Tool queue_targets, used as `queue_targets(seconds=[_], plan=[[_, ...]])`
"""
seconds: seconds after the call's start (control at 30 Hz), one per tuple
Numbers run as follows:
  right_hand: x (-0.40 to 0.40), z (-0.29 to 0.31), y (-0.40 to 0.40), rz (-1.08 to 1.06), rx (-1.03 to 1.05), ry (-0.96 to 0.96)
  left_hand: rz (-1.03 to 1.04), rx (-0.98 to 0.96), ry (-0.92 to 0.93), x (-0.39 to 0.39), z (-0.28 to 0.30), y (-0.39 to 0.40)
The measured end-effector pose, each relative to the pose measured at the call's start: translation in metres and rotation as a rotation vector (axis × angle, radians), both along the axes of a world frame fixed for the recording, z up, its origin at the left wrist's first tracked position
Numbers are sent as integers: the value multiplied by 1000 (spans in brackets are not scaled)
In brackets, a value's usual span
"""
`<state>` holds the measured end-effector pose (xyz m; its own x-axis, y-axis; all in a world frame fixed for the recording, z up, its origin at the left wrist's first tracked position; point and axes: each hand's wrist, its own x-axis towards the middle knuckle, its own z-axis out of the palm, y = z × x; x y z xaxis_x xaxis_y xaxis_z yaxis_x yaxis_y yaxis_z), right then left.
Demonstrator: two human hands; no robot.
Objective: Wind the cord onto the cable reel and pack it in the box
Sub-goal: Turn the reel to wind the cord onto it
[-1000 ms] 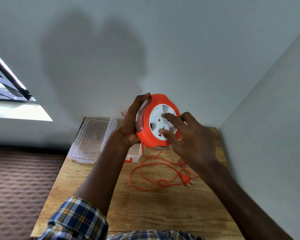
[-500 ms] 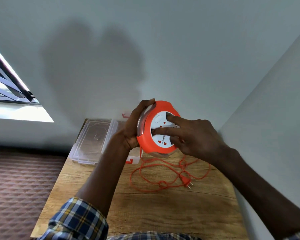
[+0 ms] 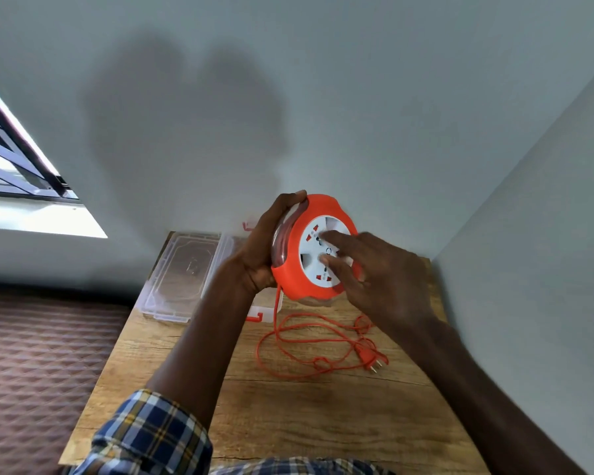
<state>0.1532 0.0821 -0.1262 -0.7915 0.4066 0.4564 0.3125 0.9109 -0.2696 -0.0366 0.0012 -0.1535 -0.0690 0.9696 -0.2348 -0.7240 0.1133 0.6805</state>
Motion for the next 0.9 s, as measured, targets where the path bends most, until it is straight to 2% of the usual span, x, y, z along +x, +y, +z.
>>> queue_targets(seconds=[0.1, 0.23, 0.4, 0.47, 0.57, 0.63, 0.77, 0.83, 0.9], plan=[[6, 10, 20, 240, 136, -181, 4, -6, -19, -3, -1, -2], [2, 16, 34, 302, 159, -344, -7, -8, -34, 0, 1, 1], [0, 12, 31, 272, 298, -268, -40, 6, -38, 7, 5, 1], [-3, 8, 19, 81, 115, -155, -24, 34, -43, 7, 6, 2], [-14, -7, -6, -223, -427, 78, 23, 35, -3, 6, 5, 5], [-19, -11, -17, -270, -496, 96, 47, 14, 10, 5, 1, 5], [-11, -3, -18, -200, -118, -41, 38, 45, -6, 0, -2, 2], [-6, 6, -11, -67, -3, -18, 26, 49, -20, -3, -2, 2], [-1, 12, 1, 77, 95, -128, 24, 54, -45, -5, -3, 3]])
